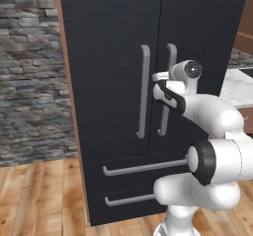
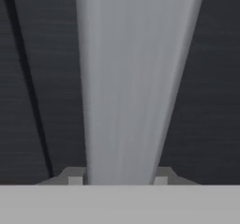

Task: There is a bowl on the dining counter. Grab a lemon wedge from the fridge and place it in the bowl. Then get the liquor bottle and glass cup from the cabinet and place them next to the bowl.

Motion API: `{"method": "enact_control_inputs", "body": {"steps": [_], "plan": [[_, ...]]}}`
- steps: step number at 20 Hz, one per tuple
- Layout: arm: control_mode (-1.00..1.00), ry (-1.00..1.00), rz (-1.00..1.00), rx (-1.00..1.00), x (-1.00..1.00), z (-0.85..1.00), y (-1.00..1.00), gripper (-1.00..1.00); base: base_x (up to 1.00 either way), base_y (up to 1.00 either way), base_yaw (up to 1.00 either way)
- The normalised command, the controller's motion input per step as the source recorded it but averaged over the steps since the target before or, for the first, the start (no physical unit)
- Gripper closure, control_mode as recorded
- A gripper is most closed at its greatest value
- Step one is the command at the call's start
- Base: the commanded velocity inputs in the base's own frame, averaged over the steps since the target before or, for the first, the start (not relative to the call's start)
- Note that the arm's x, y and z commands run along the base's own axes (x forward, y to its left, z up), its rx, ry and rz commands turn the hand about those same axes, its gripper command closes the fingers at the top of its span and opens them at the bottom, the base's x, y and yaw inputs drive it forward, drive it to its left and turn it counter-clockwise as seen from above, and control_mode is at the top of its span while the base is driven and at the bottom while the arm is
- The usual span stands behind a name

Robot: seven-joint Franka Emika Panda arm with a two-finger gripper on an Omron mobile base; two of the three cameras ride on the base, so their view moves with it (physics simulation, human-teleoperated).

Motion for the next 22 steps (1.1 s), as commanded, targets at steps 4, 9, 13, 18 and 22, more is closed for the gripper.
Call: {"method": "enact_control_inputs", "body": {"steps": [4,9,13,18,22], "plan": [[-1.00,0.00,0.00,0.01,-0.90,0.00,-0.39,1.00,0.00,0.00,0.00],[-1.00,0.00,-0.06,0.03,-1.00,0.00,-0.73,1.00,0.00,0.00,0.00],[-1.00,0.00,-0.13,0.00,-1.00,0.00,-0.96,1.00,0.00,0.00,0.00],[-1.00,0.04,-0.15,0.00,-1.00,0.00,-0.99,1.00,0.00,0.00,0.00],[-1.00,0.03,-0.13,0.00,-1.00,0.00,-0.50,-1.00,0.00,0.00,0.00]]}}
